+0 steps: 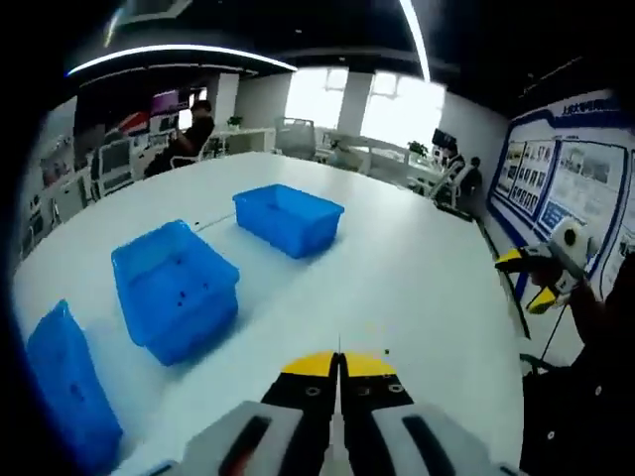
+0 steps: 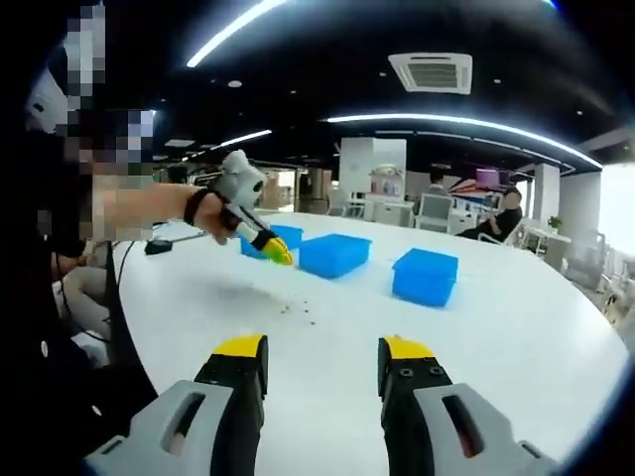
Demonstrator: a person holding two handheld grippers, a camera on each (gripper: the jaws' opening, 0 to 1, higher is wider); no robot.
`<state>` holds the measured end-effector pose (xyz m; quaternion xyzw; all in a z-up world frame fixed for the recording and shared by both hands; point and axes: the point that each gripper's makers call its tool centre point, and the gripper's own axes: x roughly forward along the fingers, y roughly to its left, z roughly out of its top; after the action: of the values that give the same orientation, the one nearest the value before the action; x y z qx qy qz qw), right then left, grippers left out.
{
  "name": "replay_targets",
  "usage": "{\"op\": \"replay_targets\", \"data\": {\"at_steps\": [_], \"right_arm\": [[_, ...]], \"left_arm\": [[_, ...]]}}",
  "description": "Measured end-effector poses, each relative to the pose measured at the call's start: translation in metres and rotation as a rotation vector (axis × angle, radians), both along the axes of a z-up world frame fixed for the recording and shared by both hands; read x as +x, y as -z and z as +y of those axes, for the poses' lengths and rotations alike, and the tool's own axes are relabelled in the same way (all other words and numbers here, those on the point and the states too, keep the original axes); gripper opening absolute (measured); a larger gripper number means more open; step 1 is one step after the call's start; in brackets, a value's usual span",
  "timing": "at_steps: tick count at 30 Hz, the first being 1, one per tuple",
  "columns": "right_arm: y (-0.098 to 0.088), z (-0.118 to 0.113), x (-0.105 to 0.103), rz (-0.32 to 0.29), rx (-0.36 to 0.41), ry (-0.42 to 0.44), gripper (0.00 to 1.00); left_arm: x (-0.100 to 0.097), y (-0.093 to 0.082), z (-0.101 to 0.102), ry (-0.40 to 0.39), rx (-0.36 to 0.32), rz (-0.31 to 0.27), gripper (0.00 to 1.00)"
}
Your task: Pick up the resistors one by one and place each resistor into its matching bin, sorting the parts by color and model until every resistor is separated into the correct bin for its type
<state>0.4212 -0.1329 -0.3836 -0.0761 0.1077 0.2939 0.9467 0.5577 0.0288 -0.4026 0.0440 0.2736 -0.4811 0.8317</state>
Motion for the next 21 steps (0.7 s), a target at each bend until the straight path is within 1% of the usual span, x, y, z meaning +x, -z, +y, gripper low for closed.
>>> {"op": "replay_targets", "data": {"at_steps": [2, 3, 4, 5, 6, 7, 9, 10, 11, 12, 13, 14, 16, 17, 18, 21], "right_arm": [[-0.005, 0.003, -0.001, -0.016, 0.000, 0.002, 0.46], [-0.008, 0.005, -0.001, -0.027, 0.003, 0.005, 0.46], [-0.011, 0.007, -0.002, -0.038, 0.012, 0.009, 0.45], [-0.015, 0.009, -0.003, -0.050, 0.020, 0.012, 0.45], [-0.017, 0.011, -0.003, -0.057, 0.024, 0.014, 0.45], [-0.019, 0.012, -0.004, -0.063, 0.024, 0.016, 0.45], [-0.023, 0.014, -0.004, -0.077, 0.029, 0.018, 0.45], [-0.025, 0.016, -0.005, -0.081, 0.032, 0.017, 0.45], [-0.027, 0.017, -0.005, -0.086, 0.030, 0.016, 0.45], [-0.028, 0.017, -0.006, -0.090, 0.024, 0.017, 0.45], [-0.029, 0.017, -0.006, -0.095, 0.019, 0.019, 0.45], [-0.031, 0.017, -0.007, -0.101, 0.016, 0.025, 0.45], [-0.033, 0.010, -0.005, -0.117, 0.003, 0.062, 0.45], [-0.034, 0.004, -0.004, -0.126, -0.018, 0.089, 0.45], [-0.034, 0.001, -0.003, -0.134, -0.032, 0.104, 0.45], [-0.038, -0.010, -0.001, -0.142, -0.020, 0.151, 0.46]], "left_arm": [[-0.003, -0.020, 0.005, -0.054, -0.074, -0.084, 0.05], [-0.003, -0.030, 0.009, -0.100, -0.120, -0.115, 0.05], [-0.008, -0.041, 0.010, -0.126, -0.183, -0.132, 0.05], [-0.010, -0.053, 0.014, -0.186, -0.251, -0.156, 0.05], [-0.013, -0.058, 0.015, -0.198, -0.271, -0.192, 0.05], [-0.015, -0.062, 0.016, -0.206, -0.287, -0.217, 0.05], [-0.017, -0.066, 0.023, -0.269, -0.298, -0.261, 0.05], [-0.019, -0.066, 0.022, -0.265, -0.296, -0.273, 0.05], [-0.018, -0.071, 0.023, -0.280, -0.312, -0.294, 0.05], [-0.017, -0.073, 0.022, -0.288, -0.316, -0.301, 0.05], [-0.017, -0.074, 0.019, -0.285, -0.309, -0.303, 0.05], [-0.015, -0.077, 0.015, -0.282, -0.307, -0.323, 0.05], [-0.011, -0.083, 0.008, -0.285, -0.319, -0.344, 0.05], [-0.004, -0.085, -0.005, -0.267, -0.299, -0.358, 0.05], [0.002, -0.087, -0.012, -0.267, -0.294, -0.377, 0.05], [0.021, -0.091, -0.038, -0.253, -0.271, -0.399, 0.05]]}}
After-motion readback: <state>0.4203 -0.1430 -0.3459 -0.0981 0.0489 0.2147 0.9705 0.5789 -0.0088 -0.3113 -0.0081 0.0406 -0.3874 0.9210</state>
